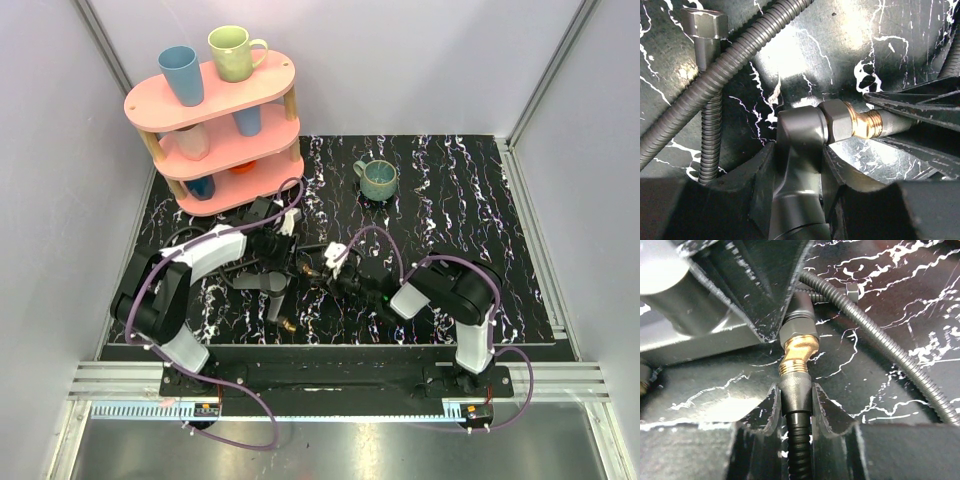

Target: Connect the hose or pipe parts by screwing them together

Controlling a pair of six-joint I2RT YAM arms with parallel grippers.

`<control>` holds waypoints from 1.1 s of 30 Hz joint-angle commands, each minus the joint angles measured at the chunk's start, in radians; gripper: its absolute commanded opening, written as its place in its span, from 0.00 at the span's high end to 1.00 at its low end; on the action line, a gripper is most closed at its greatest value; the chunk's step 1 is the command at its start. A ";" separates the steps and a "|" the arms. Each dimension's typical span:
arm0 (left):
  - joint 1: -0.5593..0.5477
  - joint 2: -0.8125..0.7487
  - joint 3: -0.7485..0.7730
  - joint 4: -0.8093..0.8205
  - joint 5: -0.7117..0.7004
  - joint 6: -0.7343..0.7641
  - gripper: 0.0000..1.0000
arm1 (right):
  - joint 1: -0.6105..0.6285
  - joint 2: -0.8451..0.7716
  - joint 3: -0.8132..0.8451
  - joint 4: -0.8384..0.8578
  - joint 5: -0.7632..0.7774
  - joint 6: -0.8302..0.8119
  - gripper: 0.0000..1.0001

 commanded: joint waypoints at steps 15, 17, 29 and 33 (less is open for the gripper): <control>-0.085 -0.153 -0.165 0.465 0.136 -0.156 1.00 | -0.226 0.085 0.191 0.230 -0.322 1.139 1.00; -0.085 -0.150 -0.168 0.479 0.122 -0.163 1.00 | -0.229 0.138 0.193 0.290 -0.321 1.227 1.00; -0.053 -0.205 -0.119 0.332 0.065 -0.113 1.00 | -0.287 0.109 0.188 0.259 -0.389 1.276 0.62; -0.031 -0.211 -0.094 0.263 0.100 -0.099 1.00 | -0.316 -0.017 0.145 0.090 -0.339 1.026 0.39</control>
